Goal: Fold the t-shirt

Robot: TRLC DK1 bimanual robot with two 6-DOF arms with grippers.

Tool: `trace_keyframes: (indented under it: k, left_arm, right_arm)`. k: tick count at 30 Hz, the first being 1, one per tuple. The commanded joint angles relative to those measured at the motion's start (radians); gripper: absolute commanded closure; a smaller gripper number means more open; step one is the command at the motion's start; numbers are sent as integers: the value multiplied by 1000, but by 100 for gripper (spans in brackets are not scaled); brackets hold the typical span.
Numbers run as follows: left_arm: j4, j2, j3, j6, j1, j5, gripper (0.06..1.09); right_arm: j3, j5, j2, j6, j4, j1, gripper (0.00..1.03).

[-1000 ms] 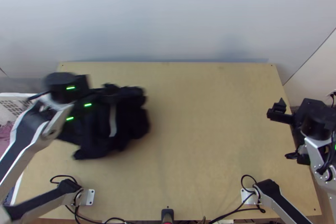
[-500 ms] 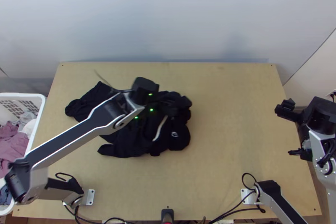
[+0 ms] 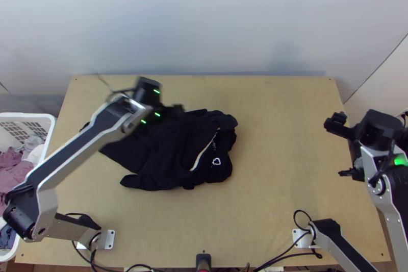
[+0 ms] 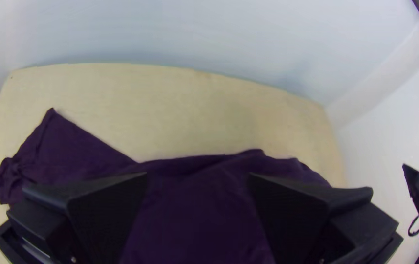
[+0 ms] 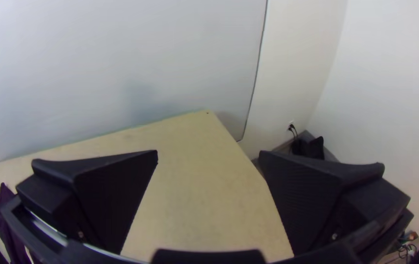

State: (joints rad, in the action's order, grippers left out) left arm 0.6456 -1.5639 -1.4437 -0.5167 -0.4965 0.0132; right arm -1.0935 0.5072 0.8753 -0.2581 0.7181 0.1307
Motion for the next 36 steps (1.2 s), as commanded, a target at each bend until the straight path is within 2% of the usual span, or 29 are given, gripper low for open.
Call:
trace_keyframes:
  k: [1,11,16,27,30,36]
  left_arm:
    - [14,19,63,69,292,2,11]
    - [-103,18,287,219,587,4,11]
    - [-281,-10,419,277,642,41,11]
    - [-359,-120,431,348,667,137,12]
    - [-396,-130,433,356,671,137,27]
    - [-468,-134,439,382,671,136,79]
  right_arm:
    - [-9,-7,60,-7,-14,21,4]
    - [-13,-18,80,-20,-25,53,4]
    - [-16,-18,82,-13,-22,75,4]
    - [-20,-18,79,-10,-2,75,4]
    - [-20,-16,74,-10,3,70,4]
    - [-17,-18,71,-9,7,70,5]
